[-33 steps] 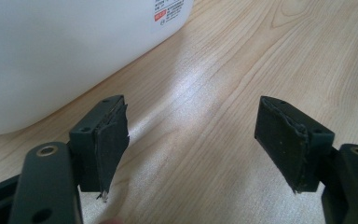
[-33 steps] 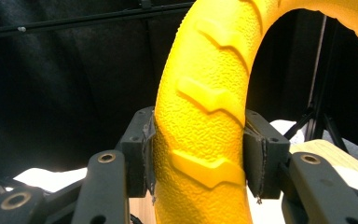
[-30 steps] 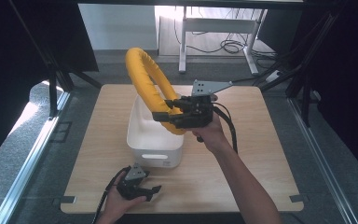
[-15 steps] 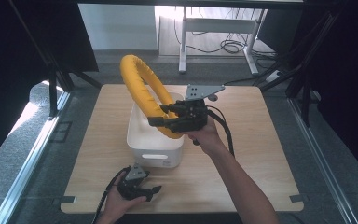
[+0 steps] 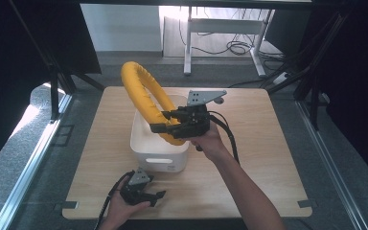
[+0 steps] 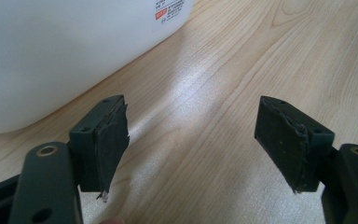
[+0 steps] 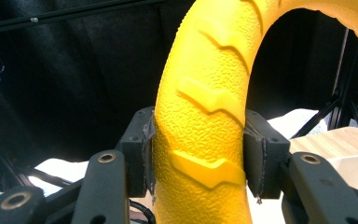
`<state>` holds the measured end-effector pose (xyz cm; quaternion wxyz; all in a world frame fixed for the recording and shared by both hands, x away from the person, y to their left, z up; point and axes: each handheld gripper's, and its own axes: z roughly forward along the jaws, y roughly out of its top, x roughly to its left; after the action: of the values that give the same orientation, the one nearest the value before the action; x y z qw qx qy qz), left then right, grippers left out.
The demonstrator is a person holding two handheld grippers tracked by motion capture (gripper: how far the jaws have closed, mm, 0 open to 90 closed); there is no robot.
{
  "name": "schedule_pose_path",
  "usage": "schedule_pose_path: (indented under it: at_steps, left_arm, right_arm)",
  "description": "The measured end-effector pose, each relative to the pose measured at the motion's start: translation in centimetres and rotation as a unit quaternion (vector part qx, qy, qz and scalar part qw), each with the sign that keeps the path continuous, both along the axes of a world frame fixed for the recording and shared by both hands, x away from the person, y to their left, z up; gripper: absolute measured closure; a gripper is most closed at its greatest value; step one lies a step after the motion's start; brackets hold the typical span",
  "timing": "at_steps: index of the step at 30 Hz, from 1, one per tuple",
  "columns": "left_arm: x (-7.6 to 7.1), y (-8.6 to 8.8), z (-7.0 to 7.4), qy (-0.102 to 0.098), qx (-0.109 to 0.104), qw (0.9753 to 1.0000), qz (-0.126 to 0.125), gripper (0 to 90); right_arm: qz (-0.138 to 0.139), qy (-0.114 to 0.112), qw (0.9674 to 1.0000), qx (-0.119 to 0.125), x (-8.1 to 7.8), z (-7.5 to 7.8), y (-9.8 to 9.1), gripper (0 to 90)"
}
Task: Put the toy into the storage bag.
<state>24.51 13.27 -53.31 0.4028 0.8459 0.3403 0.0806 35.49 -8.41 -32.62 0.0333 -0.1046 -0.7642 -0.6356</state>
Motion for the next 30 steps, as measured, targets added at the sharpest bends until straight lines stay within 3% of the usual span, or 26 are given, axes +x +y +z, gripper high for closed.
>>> schedule_pose_path:
  at_steps: [30]
  left_arm:
    - [0.0,0.0,-0.1,0.001,-0.001,1.0000,0.001,25.8]
  right_arm:
    - [0.002,0.030,0.9993,-0.022,1.5,-3.2,1.0,50.9]
